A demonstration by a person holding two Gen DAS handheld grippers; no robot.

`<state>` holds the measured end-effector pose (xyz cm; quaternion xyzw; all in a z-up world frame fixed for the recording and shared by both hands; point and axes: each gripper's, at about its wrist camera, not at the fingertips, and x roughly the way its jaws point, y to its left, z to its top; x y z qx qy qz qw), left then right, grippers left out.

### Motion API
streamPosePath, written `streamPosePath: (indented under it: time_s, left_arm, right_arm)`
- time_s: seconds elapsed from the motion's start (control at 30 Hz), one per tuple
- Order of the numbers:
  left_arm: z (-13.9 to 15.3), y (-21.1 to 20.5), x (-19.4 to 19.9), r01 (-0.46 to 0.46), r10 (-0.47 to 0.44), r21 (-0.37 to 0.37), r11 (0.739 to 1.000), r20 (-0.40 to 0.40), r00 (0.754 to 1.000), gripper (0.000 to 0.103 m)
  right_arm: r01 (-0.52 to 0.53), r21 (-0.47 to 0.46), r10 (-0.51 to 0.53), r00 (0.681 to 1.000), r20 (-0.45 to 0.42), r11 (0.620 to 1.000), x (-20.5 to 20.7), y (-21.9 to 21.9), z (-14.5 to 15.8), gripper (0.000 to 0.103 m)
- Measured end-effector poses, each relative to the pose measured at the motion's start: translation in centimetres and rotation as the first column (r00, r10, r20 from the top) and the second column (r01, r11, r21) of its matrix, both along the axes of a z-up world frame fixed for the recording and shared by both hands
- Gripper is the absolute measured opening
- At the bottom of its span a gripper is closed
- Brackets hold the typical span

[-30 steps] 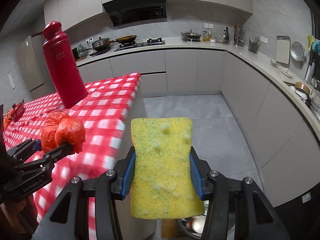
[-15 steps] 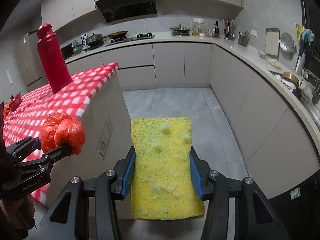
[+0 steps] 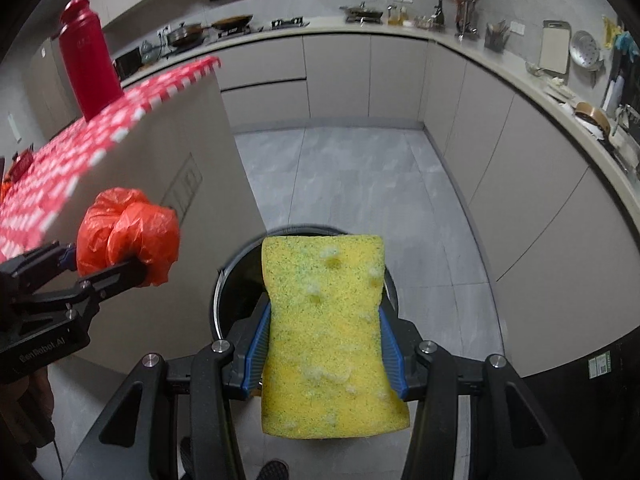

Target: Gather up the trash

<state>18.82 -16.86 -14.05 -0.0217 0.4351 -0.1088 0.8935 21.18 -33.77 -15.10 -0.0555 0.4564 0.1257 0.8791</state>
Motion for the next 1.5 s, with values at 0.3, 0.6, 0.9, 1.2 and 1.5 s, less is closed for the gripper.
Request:
streamPosePath:
  time_s: [0.3,0.6,0.9,1.2,1.5]
  left_arm:
    - [-3.5,-2.0,1.8,0.009,-0.009,0.006,1.000,-0.060,0.998,0.052]
    - [-6.7,-2.0,4.0,-0.013,0.008,-0.048,0.999,-0.104,0.995,0.057]
    - [-8.5,1.0,2.3,-0.150,0.152,0.022,0.988,-0.085,0.985,0.103]
    - [-7.6,0.9,2.2,-0.120,0.123,0.046,0.992,-0.061,0.991,0.103]
    - [-5.2,0.4,1.7,-0.069,0.070,0.067,0.995,-0.025,0.997,0.103]
  right_arm:
    - [-0.101,-0.047,0.099,0.994,-0.050,0.994,2.0,1.0,-5.1,0.051]
    - [-0.248,-0.147,0.241,0.968,-0.065,0.957,3.7,2.2,-10.0,0.056]
    - [0.005,-0.085,-0.004,1.000,0.020,0.996,2.8,-3.2,-10.0,0.103]
    - [0.114,-0.049,-0.115,0.993,-0.019,0.992,3.3,-4.7,-9.9,0.103]
    - [0.177,-0.025,-0.176,0.984,0.018,0.984,1.8,-3.8,-7.4,0.103]
